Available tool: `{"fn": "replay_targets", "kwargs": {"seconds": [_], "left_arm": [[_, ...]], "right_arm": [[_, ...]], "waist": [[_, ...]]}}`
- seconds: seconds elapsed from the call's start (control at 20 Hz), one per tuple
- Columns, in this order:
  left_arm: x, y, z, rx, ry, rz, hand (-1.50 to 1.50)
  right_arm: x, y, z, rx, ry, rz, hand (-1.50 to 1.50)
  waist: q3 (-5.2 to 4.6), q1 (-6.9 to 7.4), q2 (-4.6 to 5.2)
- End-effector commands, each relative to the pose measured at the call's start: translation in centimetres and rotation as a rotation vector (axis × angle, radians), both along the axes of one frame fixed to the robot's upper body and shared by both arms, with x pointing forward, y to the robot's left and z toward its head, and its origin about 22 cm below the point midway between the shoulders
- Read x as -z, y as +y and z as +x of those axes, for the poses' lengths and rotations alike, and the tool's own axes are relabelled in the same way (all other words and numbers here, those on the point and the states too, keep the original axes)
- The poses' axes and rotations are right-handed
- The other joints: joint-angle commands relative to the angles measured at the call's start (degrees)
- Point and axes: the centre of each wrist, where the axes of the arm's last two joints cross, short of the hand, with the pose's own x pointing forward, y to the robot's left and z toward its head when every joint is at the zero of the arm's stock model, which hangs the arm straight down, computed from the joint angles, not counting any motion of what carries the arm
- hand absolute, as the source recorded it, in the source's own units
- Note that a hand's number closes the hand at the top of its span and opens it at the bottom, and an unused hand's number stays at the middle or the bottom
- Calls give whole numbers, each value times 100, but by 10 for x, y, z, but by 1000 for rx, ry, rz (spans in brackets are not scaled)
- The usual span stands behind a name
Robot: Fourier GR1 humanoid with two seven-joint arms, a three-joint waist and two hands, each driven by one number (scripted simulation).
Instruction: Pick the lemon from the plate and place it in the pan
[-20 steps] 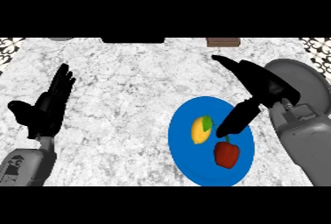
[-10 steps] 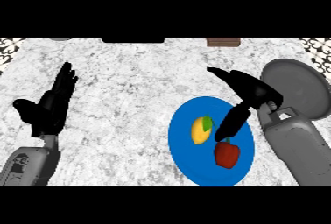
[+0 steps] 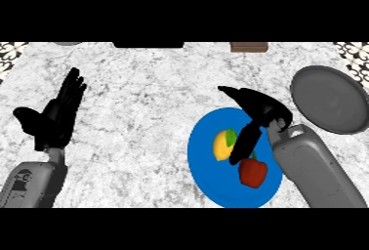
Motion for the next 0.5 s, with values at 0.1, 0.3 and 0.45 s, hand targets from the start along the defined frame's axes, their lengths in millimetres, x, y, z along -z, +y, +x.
{"fn": "replay_targets", "kwargs": {"seconds": [0.1, 0.3, 0.45], "left_arm": [[-8, 1, -10, 4, -4, 2, 0], [7, -6, -11, -4, -4, 1, 0], [-3, 1, -10, 11, 0, -6, 0]], "right_arm": [[16, 6, 12, -15, 54, -190, -150], [22, 11, 10, -42, 76, -216, -150], [27, 8, 17, -36, 96, -236, -150]], "waist": [[1, 44, -3], [0, 6, -2], [0, 11, 0]]}}
